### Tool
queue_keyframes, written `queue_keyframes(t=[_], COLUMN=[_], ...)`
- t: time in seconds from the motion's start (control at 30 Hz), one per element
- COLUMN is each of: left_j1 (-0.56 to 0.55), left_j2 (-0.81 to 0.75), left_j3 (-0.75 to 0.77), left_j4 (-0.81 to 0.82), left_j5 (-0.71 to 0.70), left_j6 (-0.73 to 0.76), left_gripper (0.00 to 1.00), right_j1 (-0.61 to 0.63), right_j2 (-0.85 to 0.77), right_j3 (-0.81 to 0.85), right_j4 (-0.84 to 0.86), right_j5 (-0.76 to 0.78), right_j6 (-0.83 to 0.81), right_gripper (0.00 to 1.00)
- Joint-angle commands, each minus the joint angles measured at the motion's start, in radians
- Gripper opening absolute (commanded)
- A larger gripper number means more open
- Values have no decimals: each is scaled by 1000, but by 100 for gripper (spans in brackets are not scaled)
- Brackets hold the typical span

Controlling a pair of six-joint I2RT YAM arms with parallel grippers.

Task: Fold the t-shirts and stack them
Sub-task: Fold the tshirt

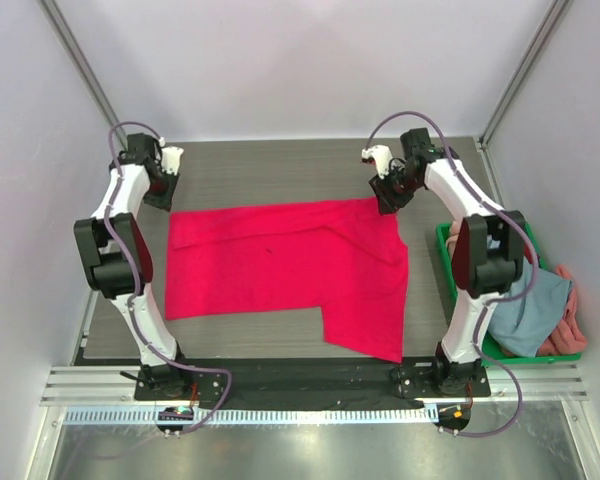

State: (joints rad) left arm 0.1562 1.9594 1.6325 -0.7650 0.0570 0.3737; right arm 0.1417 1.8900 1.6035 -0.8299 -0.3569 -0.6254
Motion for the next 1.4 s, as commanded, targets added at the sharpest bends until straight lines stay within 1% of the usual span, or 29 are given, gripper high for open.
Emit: queue_keyframes(t=[0.0, 0.1, 0.17, 0.2, 0.33, 0.53, 0.7, 0.87, 1.1, 1.23, 1.37], left_j1=[-26, -33, -33, -33, -37, -35, -35, -35, -35, -35, -35], left_j2=[84, 137, 150, 154, 139, 151, 171, 187, 194, 197, 202], left_j3=[76, 113, 116, 110, 75, 52, 41, 49, 56, 63, 63], left_j4=[-101, -164, -183, -186, -181, -204, -204, -211, -209, -212, -212], left_j5=[81, 128, 142, 147, 164, 159, 136, 122, 122, 122, 121], left_j6=[-13, -25, -36, -39, -41, -38, -41, -45, -47, -47, -45], left_gripper=[20, 14, 12, 10, 7, 7, 7, 7, 7, 7, 7], right_j1=[-1, 2, 7, 9, 16, 52, 90, 93, 93, 91, 95], right_j2=[87, 168, 201, 227, 264, 323, 383, 441, 462, 446, 463], right_j3=[124, 203, 249, 260, 289, 323, 372, 436, 472, 454, 458], right_j4=[-86, -138, -169, -175, -175, -178, -179, -175, -163, -123, -121], right_j5=[-69, -106, -117, -128, -151, -169, -163, -140, -123, -114, -108], right_j6=[-48, -59, -62, -65, -66, -92, -105, -97, -92, -88, -83], right_gripper=[38, 37, 36, 36, 36, 36, 39, 41, 40, 40, 40])
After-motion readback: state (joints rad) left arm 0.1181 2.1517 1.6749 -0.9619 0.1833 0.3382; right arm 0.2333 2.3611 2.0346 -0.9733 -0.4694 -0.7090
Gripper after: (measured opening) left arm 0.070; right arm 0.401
